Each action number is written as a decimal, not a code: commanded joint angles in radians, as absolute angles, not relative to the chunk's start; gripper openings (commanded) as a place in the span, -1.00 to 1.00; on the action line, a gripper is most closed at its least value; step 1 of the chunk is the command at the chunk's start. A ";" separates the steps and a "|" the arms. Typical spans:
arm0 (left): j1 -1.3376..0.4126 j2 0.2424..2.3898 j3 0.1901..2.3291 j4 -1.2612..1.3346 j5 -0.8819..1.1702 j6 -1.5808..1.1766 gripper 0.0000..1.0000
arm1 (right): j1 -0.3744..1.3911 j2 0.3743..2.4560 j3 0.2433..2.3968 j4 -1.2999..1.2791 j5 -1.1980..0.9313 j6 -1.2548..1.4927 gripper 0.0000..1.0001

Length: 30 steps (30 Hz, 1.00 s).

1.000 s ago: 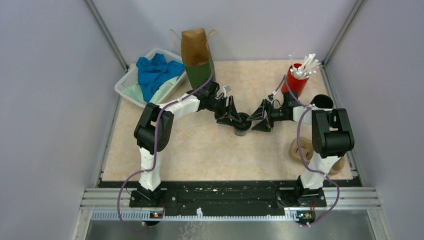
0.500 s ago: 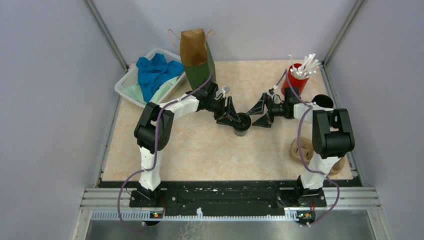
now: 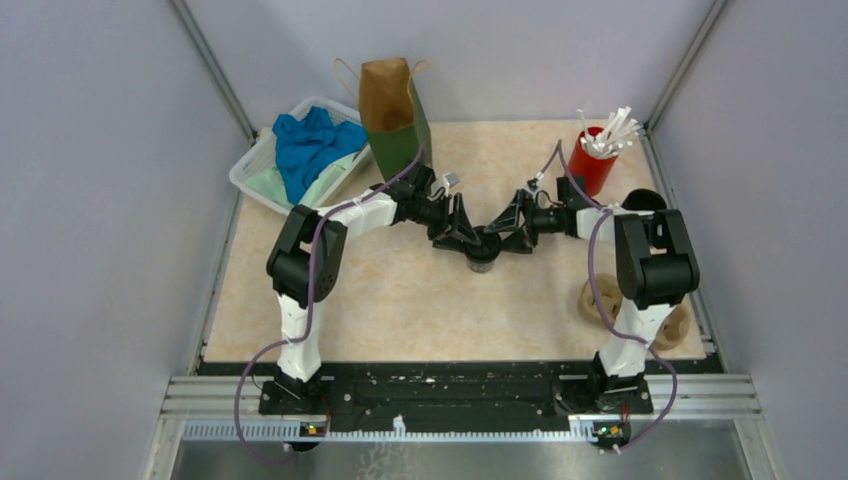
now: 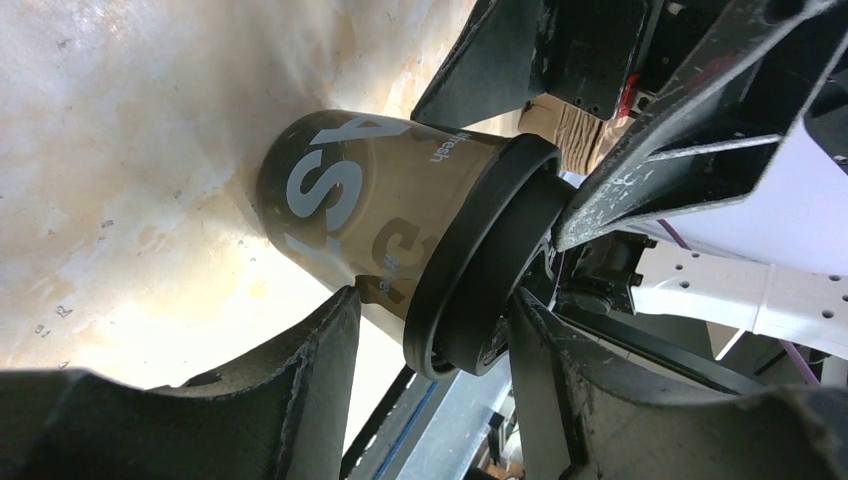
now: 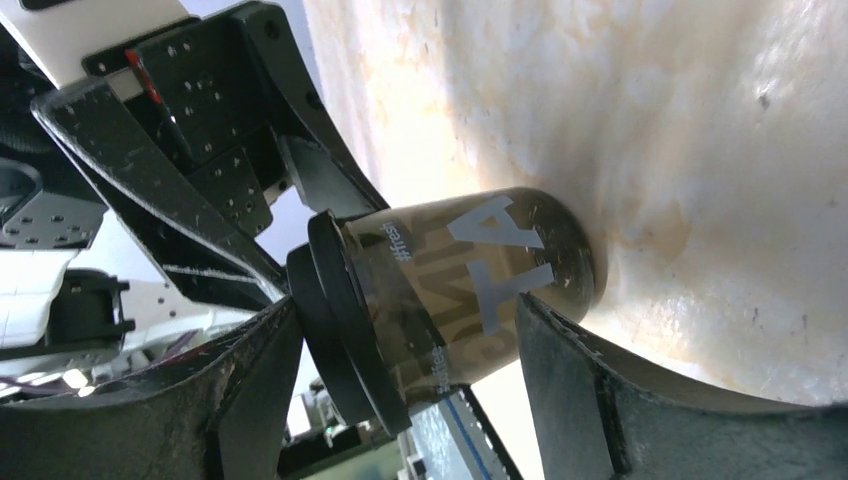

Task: Pack the takeout coffee
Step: Close the cup lid on the coffee cup.

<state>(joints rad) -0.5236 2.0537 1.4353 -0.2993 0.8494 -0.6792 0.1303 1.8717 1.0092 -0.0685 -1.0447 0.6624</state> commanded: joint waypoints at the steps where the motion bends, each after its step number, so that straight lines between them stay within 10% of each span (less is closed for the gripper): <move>1: -0.527 2.069 1.333 -0.336 0.722 -0.618 0.18 | 0.139 1.930 0.899 0.041 -0.938 0.701 0.36; 22: -0.557 2.076 1.410 -0.407 0.684 -0.581 0.18 | 0.155 1.718 0.883 -0.018 -0.977 0.644 0.68; 30: -0.571 2.080 1.378 -0.393 0.682 -0.604 0.18 | 0.154 1.827 0.798 0.094 -0.952 0.695 0.26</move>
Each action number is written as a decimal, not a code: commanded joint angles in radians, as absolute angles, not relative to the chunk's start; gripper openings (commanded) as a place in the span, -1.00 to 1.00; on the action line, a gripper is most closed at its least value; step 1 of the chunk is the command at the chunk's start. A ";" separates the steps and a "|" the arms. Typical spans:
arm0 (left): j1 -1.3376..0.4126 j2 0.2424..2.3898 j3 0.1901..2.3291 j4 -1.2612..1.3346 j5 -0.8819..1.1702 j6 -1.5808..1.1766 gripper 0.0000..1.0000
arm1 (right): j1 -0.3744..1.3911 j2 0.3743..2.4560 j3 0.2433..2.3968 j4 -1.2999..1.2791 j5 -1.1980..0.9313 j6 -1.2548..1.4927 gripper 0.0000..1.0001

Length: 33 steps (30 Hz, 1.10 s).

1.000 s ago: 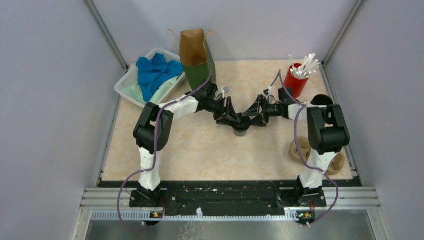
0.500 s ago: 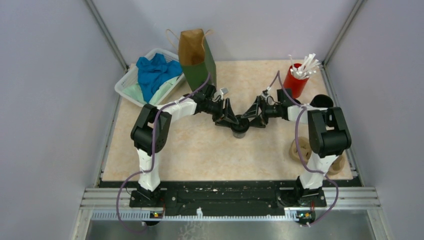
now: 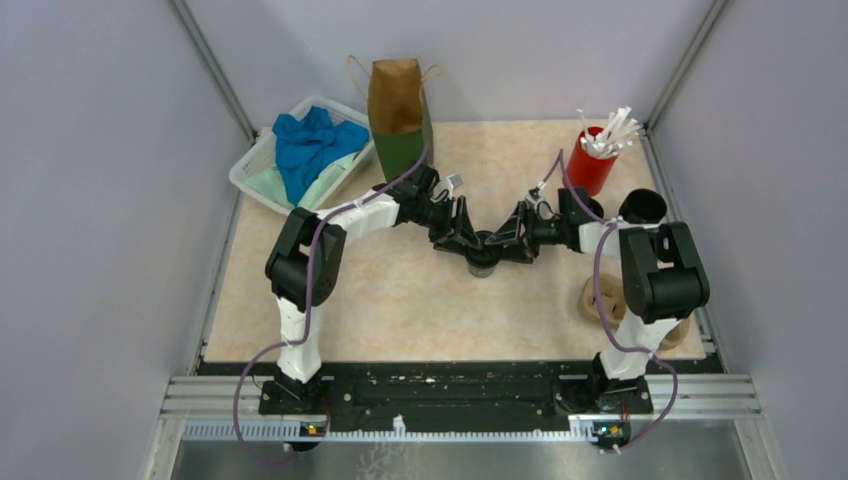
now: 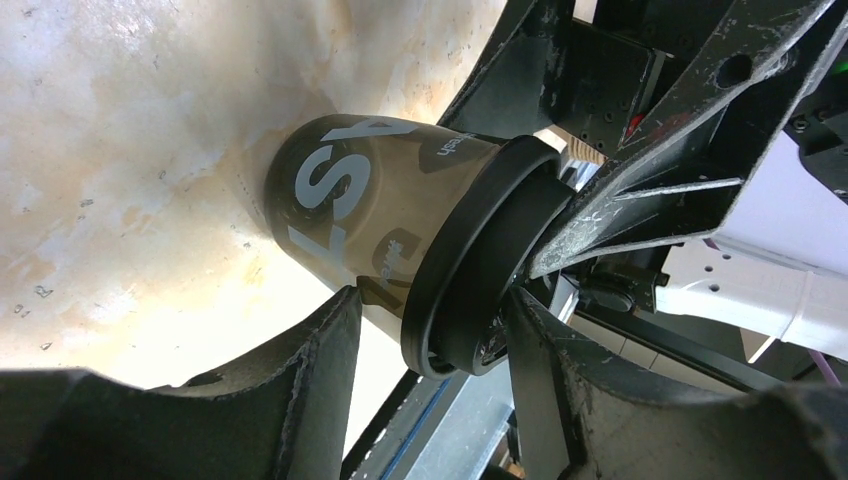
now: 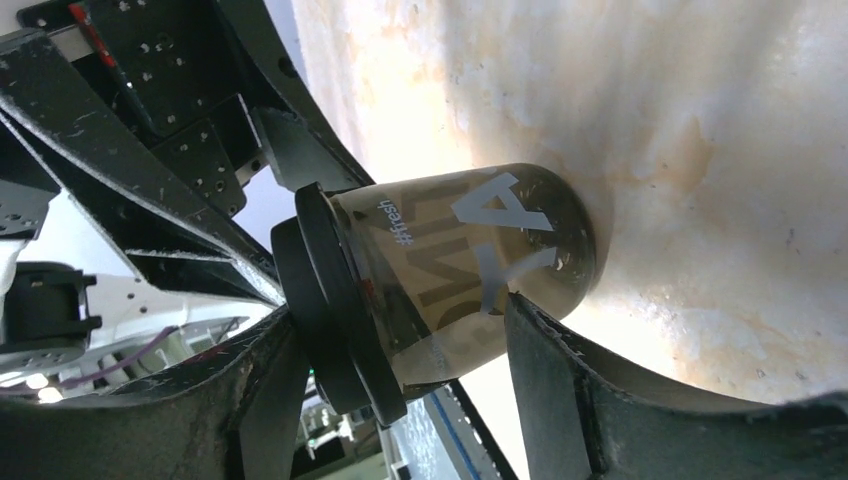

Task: Pack the takeout coffee
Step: Close the cup lid on the coffee cup.

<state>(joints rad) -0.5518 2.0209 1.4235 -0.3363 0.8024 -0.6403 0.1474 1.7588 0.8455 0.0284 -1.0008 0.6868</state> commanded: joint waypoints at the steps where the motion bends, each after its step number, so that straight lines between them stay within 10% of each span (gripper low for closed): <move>1: -0.572 2.079 1.367 -0.389 0.681 -0.608 0.18 | 0.153 1.838 0.784 0.127 -0.954 0.714 0.25; 33: -0.670 1.950 1.196 -0.346 0.606 -0.669 0.16 | 0.067 1.510 0.645 -0.018 -1.066 0.640 0.71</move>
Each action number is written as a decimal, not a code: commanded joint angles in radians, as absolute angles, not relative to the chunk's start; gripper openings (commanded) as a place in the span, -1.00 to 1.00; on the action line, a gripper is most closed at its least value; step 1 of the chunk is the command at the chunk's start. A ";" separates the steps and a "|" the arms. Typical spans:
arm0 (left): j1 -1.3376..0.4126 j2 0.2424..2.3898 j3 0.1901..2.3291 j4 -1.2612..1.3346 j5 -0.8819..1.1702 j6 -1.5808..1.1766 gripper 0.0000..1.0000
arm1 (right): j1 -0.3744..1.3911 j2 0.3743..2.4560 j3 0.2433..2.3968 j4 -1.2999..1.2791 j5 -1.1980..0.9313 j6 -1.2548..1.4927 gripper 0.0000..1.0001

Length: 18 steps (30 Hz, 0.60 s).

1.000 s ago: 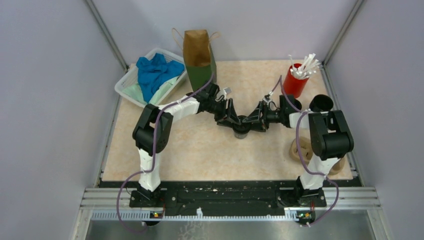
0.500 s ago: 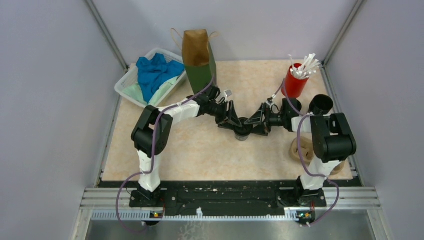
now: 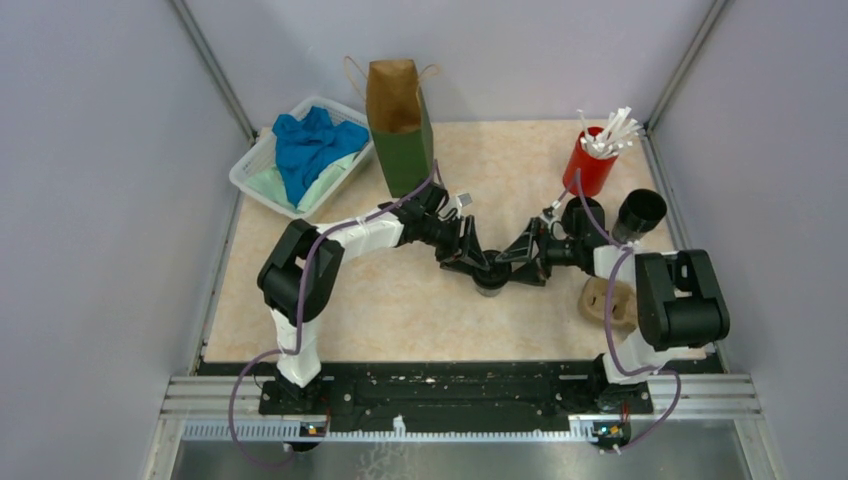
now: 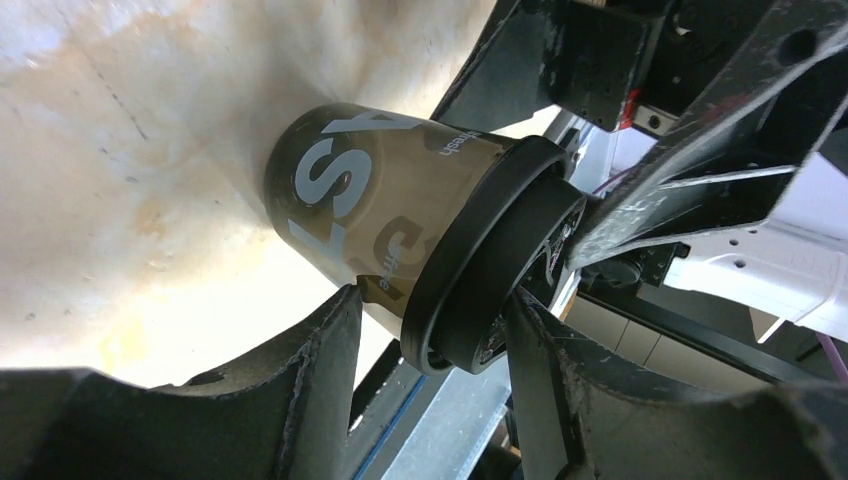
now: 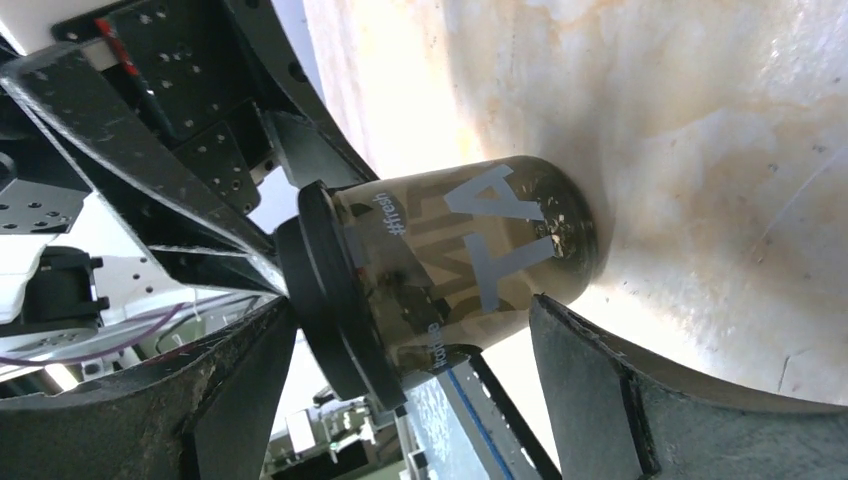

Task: Pack the takeout coffee
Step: Close the cup lid on the coffee cup.

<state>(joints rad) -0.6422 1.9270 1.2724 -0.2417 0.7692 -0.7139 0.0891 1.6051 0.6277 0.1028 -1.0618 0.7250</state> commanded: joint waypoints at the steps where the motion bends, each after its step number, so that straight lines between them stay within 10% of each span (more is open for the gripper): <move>1: -0.670 1.944 1.193 -0.347 0.604 -0.670 0.16 | 0.065 1.492 0.656 -0.056 -1.056 0.617 0.73; 18: -0.672 1.981 1.239 -0.364 0.606 -0.672 0.16 | 0.135 1.398 0.639 -0.262 -1.022 0.530 0.66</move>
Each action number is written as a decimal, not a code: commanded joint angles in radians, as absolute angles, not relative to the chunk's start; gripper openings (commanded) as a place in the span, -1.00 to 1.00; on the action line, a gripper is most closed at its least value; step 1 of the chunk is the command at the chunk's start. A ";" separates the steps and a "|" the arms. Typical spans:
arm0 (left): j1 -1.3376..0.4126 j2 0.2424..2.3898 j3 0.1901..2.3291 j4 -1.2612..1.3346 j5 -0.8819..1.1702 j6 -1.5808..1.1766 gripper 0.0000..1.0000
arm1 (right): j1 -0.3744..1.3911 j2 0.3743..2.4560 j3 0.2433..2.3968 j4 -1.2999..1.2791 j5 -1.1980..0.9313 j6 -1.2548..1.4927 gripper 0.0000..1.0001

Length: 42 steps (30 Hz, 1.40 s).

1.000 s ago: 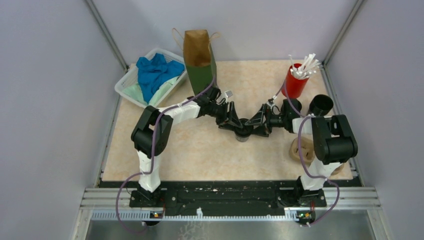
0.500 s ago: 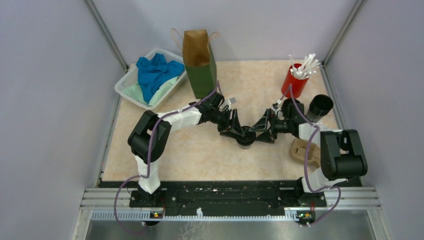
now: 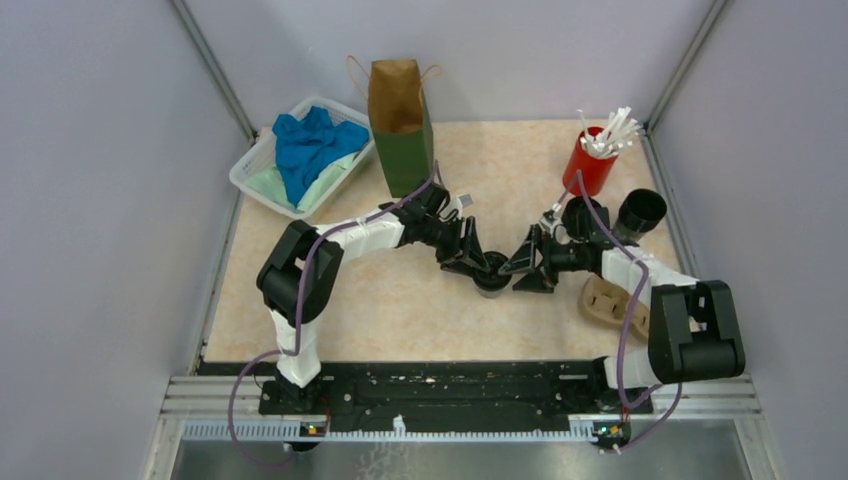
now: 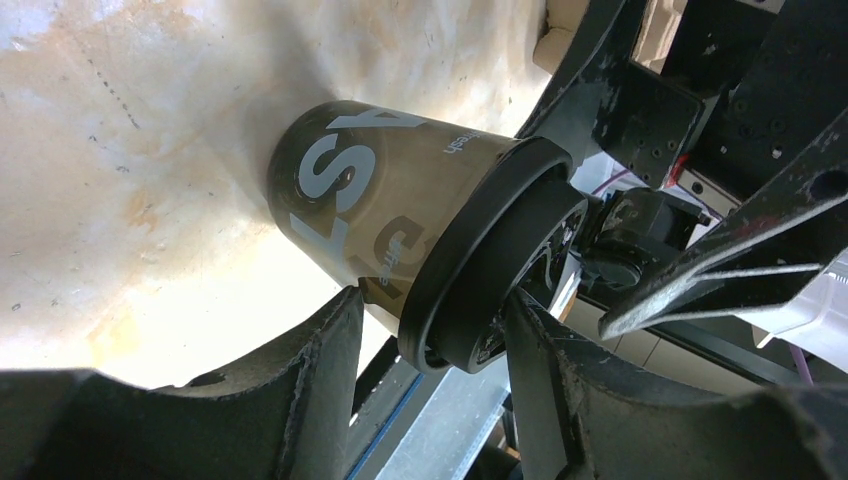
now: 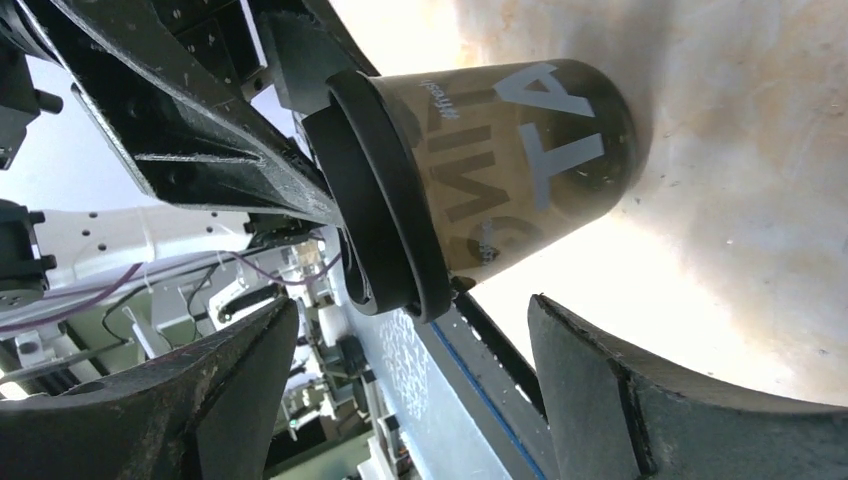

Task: Pack the takeout coffee
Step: Close the cup lid on the coffee cup.

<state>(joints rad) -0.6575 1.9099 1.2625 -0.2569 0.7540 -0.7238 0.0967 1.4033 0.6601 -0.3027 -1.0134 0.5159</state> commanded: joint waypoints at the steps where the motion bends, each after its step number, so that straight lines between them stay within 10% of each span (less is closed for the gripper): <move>1: -0.672 1.983 1.240 -0.364 0.605 -0.671 0.16 | 0.152 1.417 0.644 -0.240 -1.025 0.540 0.63; 12: -0.670 2.020 1.217 -0.377 0.569 -0.675 0.12 | 0.129 1.588 0.465 0.055 -0.902 0.617 0.10; 24: -0.670 2.008 1.259 -0.416 0.556 -0.641 0.13 | 0.043 1.395 0.721 -0.223 -1.010 0.542 0.58; 42: -0.670 2.034 1.302 -0.428 0.572 -0.625 0.14 | 0.055 1.648 0.608 0.048 -0.913 0.587 0.13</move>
